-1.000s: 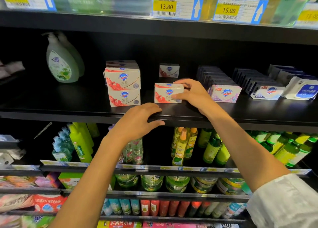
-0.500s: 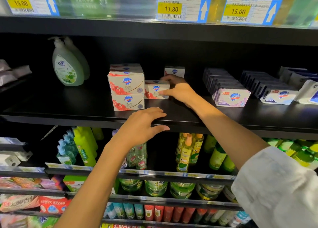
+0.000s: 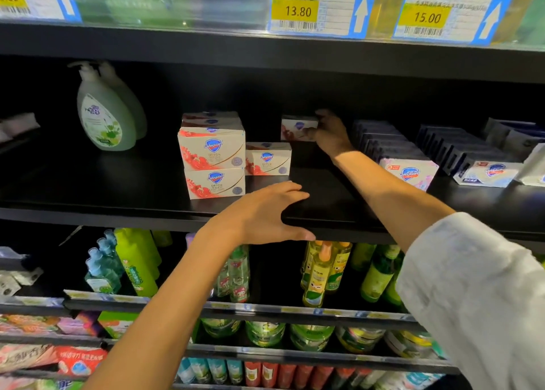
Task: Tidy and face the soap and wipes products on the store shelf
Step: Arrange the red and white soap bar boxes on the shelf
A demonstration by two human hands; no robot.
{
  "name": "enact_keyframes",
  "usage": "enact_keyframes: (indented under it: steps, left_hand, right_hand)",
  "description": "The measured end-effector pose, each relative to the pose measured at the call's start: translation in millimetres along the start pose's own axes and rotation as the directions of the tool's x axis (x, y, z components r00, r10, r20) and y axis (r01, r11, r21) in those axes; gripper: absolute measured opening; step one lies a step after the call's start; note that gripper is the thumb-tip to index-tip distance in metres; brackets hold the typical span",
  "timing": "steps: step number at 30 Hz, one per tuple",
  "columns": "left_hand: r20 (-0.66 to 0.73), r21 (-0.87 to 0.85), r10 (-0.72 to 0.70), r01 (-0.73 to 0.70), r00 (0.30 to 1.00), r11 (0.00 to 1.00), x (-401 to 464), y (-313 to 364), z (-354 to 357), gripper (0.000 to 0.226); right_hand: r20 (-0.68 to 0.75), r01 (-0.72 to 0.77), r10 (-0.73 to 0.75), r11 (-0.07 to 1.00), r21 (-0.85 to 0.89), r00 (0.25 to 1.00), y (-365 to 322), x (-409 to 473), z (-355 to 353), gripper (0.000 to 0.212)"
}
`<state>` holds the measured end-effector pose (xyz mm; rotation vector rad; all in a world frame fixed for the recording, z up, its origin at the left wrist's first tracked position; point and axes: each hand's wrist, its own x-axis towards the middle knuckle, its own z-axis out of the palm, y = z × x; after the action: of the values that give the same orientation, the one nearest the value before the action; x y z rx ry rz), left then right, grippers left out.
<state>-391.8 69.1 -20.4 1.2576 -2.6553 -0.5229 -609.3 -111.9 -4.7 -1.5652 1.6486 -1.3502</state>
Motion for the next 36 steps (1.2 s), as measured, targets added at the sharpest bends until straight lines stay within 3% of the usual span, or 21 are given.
enact_keyframes:
  steps: [6,12,20,28,33,36]
  left_hand:
    - [-0.031,-0.023,-0.001,0.001,1.000,1.000,6,-14,6,0.095]
    - [-0.048,-0.016,0.017,-0.018,0.999,1.000,8,-17,8,0.093]
    - [-0.040,-0.039,-0.006,0.005,0.999,0.999,6,-13,6,0.092]
    - [-0.058,-0.042,-0.007,0.004,0.998,0.999,1,-7,4,0.092]
    - [-0.082,-0.046,0.025,-0.029,0.996,0.999,1,-5,4,0.091]
    - [-0.072,-0.030,0.025,-0.027,0.997,0.999,0,-6,3,0.091]
  right_hand:
    - [-0.032,-0.060,0.061,0.998,0.005,0.998,18,35,14,0.085]
    - [-0.075,-0.093,0.096,0.995,0.042,0.993,27,51,24,0.080]
    - [-0.053,-0.071,0.074,0.996,0.052,0.996,10,29,18,0.043]
    - [-0.159,0.001,0.022,0.990,0.141,0.987,3,-5,-3,0.035]
    - [-0.204,-0.024,0.091,0.951,0.309,0.975,-13,-43,-30,0.051]
    - [-0.202,-0.023,0.132,0.884,0.467,0.970,-25,-78,-46,0.042]
